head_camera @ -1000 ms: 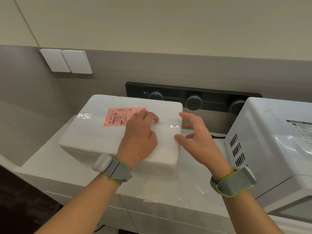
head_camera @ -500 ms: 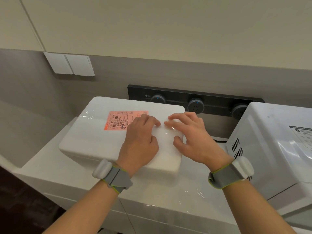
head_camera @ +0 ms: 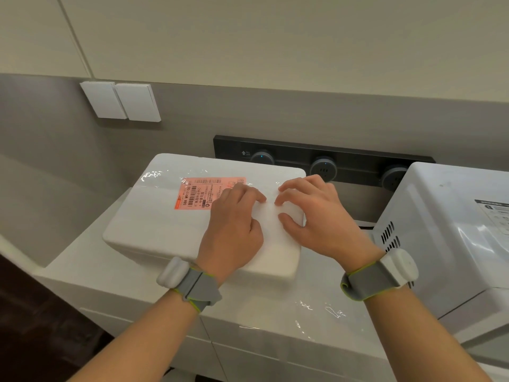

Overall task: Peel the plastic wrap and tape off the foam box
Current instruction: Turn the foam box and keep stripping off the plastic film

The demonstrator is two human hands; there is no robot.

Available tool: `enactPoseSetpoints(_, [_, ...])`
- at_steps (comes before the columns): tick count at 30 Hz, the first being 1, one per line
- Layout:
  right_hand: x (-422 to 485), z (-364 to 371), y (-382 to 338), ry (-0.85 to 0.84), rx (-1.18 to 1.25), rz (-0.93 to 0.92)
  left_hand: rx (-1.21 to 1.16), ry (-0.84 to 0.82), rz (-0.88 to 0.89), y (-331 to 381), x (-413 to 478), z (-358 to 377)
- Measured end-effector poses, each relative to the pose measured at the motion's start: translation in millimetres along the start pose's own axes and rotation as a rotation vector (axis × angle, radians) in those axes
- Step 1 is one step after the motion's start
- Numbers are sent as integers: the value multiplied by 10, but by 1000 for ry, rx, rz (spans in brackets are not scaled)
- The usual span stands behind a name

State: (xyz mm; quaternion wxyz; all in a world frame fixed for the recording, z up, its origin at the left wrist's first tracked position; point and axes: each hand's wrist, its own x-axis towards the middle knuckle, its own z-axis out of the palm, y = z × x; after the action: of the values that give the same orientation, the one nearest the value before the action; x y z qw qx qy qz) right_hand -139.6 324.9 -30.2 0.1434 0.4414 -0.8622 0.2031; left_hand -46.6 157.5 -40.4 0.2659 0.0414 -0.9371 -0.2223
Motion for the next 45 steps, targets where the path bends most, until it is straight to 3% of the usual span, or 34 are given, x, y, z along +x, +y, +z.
enactPoseSetpoints(10, [78,-175,-7,-136,-112,-211,8,-12,7,-5,-14,-11])
enactPoseSetpoints(20, [174,-50,-163,-41,-55,-3,19,-14,5,-15,-8,6])
enactPoseSetpoints(36, [91,6,-217,68,-117,-15,19,-2,3,-10,7,9])
enactPoseSetpoints(45, [47,94,-350,133,-178,83,24,-4,-6,-13,20,31])
